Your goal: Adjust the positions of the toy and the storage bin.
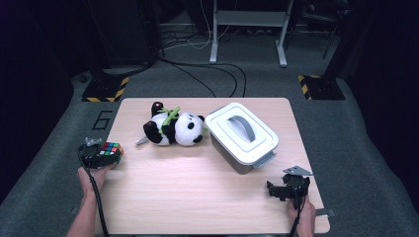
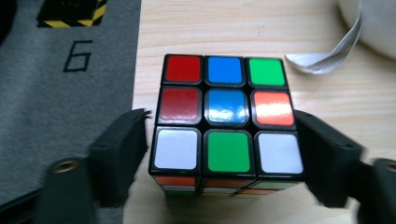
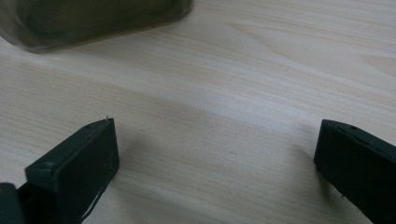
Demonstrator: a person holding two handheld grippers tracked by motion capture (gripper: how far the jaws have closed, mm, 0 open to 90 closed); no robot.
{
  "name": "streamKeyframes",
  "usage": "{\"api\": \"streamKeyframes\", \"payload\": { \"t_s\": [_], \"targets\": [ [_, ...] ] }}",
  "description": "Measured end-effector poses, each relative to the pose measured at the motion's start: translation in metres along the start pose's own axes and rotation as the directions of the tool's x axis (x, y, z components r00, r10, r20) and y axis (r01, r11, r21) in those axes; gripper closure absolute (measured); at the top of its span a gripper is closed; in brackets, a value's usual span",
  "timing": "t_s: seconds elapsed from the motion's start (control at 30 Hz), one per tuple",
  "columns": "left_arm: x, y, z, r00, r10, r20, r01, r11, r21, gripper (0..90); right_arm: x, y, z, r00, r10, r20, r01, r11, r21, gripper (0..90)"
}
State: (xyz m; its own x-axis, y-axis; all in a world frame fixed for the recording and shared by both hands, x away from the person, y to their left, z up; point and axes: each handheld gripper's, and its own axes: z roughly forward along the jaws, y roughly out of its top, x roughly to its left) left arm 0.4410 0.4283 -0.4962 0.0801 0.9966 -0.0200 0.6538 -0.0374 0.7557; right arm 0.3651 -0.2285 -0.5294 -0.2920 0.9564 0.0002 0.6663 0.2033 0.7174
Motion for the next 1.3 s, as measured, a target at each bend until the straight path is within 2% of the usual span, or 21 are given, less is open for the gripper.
{"api": "streamKeyframes", "payload": {
  "t_s": [0.1,0.27,0.4,0.43,0.47,0.5,0.53,0.57,0.63,0.67,0.77,0.87,1.0,1.07,1.1,1.17,1.23,1.3],
  "targets": [
    [0.000,0.007,-0.013,0.9998,0.001,0.021,-0.001,1.0000,-0.007,15.0,0.000,0.000,0.000,1.0000,0.000,-0.001,0.000,1.000,0.000,0.0],
    [-0.002,0.020,-0.025,0.9992,0.020,0.034,-0.020,0.9995,-0.023,13.1,0.000,0.000,0.000,1.0000,0.000,-0.001,0.000,1.000,0.000,0.0],
    [-0.012,0.035,-0.035,0.9975,0.052,0.047,-0.050,0.9976,-0.048,12.0,0.000,0.000,0.000,1.0000,0.000,-0.001,0.000,1.000,0.000,0.0],
    [-0.020,0.045,-0.038,0.9953,0.067,0.070,-0.063,0.9963,-0.058,10.2,0.000,0.000,0.000,1.0000,-0.001,-0.001,0.001,1.000,0.000,0.0],
    [-0.020,0.045,-0.038,0.9953,0.067,0.070,-0.063,0.9963,-0.058,8.6,0.000,0.000,0.000,1.0000,-0.001,-0.001,0.001,1.000,0.000,0.0],
    [-0.030,0.053,-0.040,0.9923,0.081,0.093,-0.076,0.9955,-0.057,8.2,0.000,0.000,0.000,1.0000,-0.001,-0.001,0.001,1.000,0.000,0.0],
    [-0.030,0.053,-0.040,0.9923,0.081,0.093,-0.076,0.9955,-0.057,8.1,0.000,0.000,0.000,1.0000,-0.001,-0.001,0.001,1.000,0.000,0.0],
    [-0.040,0.060,-0.041,0.9897,0.096,0.106,-0.089,0.9937,-0.069,7.3,0.000,0.000,0.000,1.0000,-0.001,-0.001,0.001,1.000,0.000,0.0],
    [-0.049,0.067,-0.041,0.9849,0.120,0.125,-0.111,0.9910,-0.075,6.5,0.000,0.000,0.000,1.0000,-0.001,-0.001,0.001,1.000,0.000,0.0],
    [-0.049,0.067,-0.041,0.9849,0.120,0.125,-0.111,0.9910,-0.075,5.8,0.000,0.000,0.000,1.0000,-0.001,-0.001,0.001,1.000,0.000,0.0],
    [-0.062,0.077,-0.039,0.9793,0.146,0.140,-0.137,0.9878,-0.075,4.7,0.000,0.000,0.000,1.0000,-0.001,-0.001,0.001,1.000,0.000,0.0],
    [-0.073,0.085,-0.035,0.9741,0.154,0.166,-0.146,0.9874,-0.060,0.0,0.000,0.000,0.000,1.0000,-0.001,-0.001,0.001,1.000,0.001,0.0],
    [-0.092,0.095,-0.027,0.9635,0.188,0.190,-0.181,0.9819,-0.057,0.0,0.000,0.000,0.000,1.0000,-0.001,-0.001,0.001,1.000,0.000,0.0],
    [-0.101,0.101,-0.023,0.9610,0.196,0.195,-0.187,0.9803,-0.065,0.0,0.000,0.000,0.000,1.0000,-0.001,-0.001,0.001,1.000,0.000,0.0],
    [-0.110,0.107,-0.019,0.9571,0.208,0.202,-0.199,0.9779,-0.066,0.0,0.000,0.000,0.000,1.0000,-0.001,-0.001,0.001,1.000,0.000,0.0],
    [-0.113,0.109,-0.017,0.9556,0.215,0.202,-0.205,0.9764,-0.070,0.0,0.000,0.000,0.000,1.0000,-0.001,-0.001,0.001,1.000,0.001,0.0],
    [-0.123,0.117,-0.012,0.9491,0.236,0.209,-0.225,0.9716,-0.072,0.0,0.000,0.000,0.000,1.0000,-0.001,-0.001,0.001,1.000,0.000,0.0],
    [-0.133,0.124,-0.005,0.9445,0.242,0.223,-0.233,0.9703,-0.065,0.2,0.000,0.000,0.000,1.0000,-0.001,-0.001,0.001,1.000,0.000,0.0]
  ]
}}
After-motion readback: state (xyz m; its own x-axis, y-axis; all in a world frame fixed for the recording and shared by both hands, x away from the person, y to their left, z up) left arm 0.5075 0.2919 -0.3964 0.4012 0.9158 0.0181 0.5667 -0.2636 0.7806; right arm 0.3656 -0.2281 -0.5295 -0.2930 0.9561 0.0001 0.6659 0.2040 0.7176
